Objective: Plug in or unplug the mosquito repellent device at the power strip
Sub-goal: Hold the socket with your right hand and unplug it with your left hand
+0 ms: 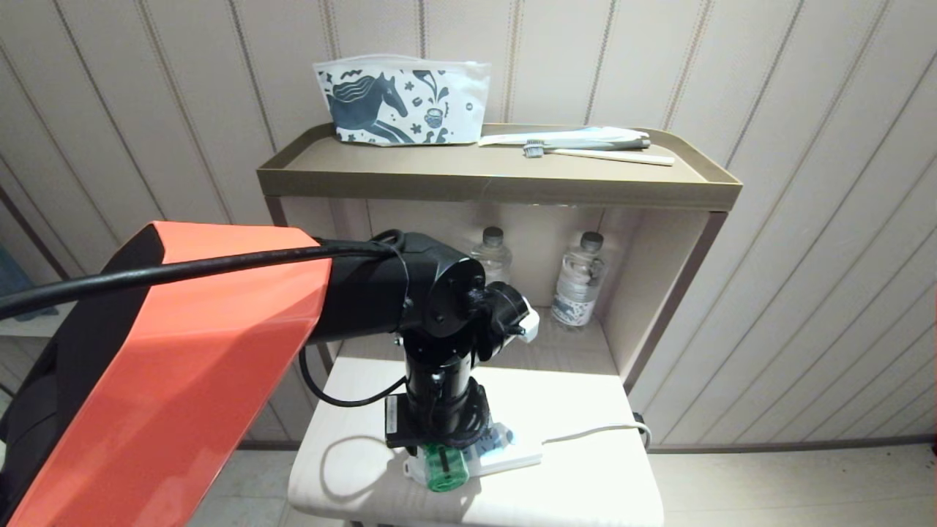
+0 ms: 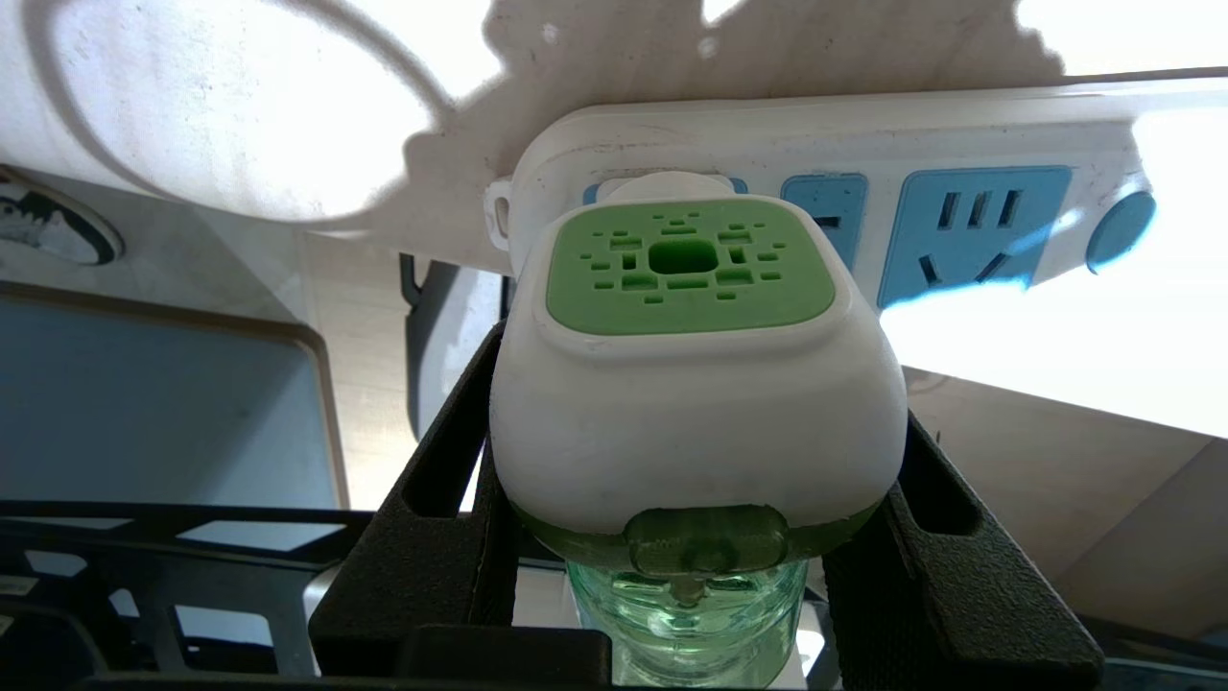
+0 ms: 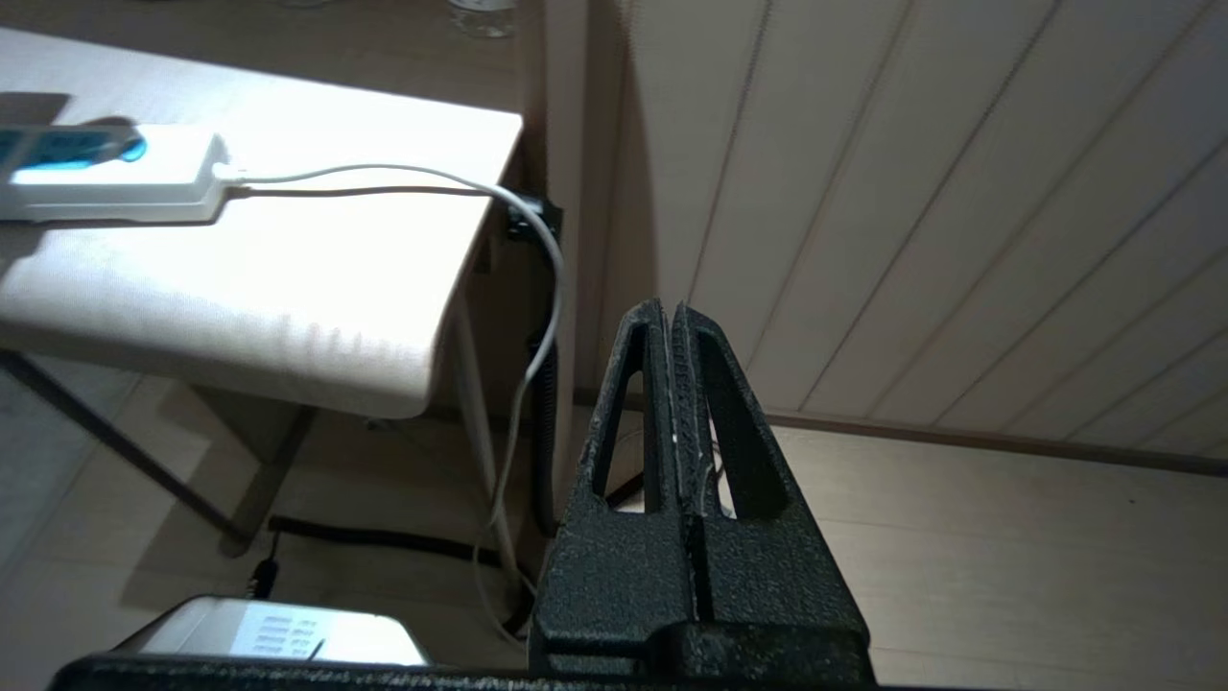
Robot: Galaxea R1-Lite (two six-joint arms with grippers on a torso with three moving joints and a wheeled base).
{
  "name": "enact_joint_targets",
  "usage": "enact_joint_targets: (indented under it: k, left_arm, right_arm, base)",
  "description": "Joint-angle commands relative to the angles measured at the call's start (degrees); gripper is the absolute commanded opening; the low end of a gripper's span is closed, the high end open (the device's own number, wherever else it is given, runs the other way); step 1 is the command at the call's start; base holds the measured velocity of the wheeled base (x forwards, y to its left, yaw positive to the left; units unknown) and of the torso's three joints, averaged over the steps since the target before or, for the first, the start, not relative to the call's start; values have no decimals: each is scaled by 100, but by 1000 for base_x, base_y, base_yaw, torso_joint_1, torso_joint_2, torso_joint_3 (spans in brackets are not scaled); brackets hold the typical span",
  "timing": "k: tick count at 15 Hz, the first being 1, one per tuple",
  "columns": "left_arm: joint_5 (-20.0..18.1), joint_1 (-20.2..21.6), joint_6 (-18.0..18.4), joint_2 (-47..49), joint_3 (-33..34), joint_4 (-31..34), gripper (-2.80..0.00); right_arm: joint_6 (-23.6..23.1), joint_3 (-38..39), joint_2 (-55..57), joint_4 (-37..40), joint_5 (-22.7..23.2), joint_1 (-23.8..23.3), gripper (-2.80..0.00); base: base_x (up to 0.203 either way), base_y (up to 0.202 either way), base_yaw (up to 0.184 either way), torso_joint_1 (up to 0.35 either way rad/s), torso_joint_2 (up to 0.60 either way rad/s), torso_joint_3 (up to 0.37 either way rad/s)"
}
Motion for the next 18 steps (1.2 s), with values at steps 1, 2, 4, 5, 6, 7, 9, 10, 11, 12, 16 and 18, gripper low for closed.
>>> enact_joint_targets:
  k: [1, 2, 4, 5, 6, 7, 9, 10, 11, 12, 16, 18]
  left_arm:
    - [4, -2, -40, -32, 19, 36, -280]
    - [4, 6, -40, -32, 19, 49, -280]
    - [4, -9, -40, -15, 3, 47, -280]
    - [4, -11, -40, -15, 2, 32, -280]
    - [2, -11, -40, -5, 3, 33, -280]
    - [-5, -11, -40, 29, 2, 32, -280]
    - [-4, -3, -40, 38, 2, 18, -280]
    - [-5, -11, -49, 38, 2, 23, -280]
    - [-14, -11, -49, 38, 2, 14, -280]
    - [-14, -11, -44, 28, 6, 19, -280]
    - [3, -9, -27, -50, 24, 97, -280]
    - [4, -7, -14, -39, 10, 67, -280]
  right_arm:
    - [18, -710, 603, 184, 325, -1, -280]
    - [44, -1024, 1007, 215, 526, 1, -280]
    - [153, -1721, 2195, 151, 1015, 9, -280]
    - [192, -1985, 2789, 37, 1223, 13, -280]
    - [227, -2265, 3386, -107, 1444, 20, -280]
    - [262, -2555, 4032, -232, 1647, 83, -280]
    - [344, -3040, 5226, -410, 1958, 426, -280]
    - [367, -3210, 5829, -484, 2058, 673, -280]
    - [383, -3367, 6353, -552, 2134, 923, -280]
    - [401, -3539, 6834, -614, 2200, 1220, -280]
    - [480, -4132, 8181, -716, 2812, 2356, -280]
    - [462, -4312, 8654, -736, 2899, 2434, -280]
  base:
    - [0, 0, 0, 0, 0, 0]
    - [0, 0, 0, 0, 0, 0]
    - [0, 0, 0, 0, 0, 0]
    - [0, 0, 0, 0, 0, 0]
    - [0, 0, 0, 0, 0, 0]
    - [0, 0, 0, 0, 0, 0]
    - [0, 0, 0, 0, 0, 0]
    - [0, 0, 0, 0, 0, 0]
    - [0, 0, 0, 0, 0, 0]
    - [0, 0, 0, 0, 0, 0]
    - [0, 0, 0, 0, 0, 0]
    - [0, 0, 0, 0, 0, 0]
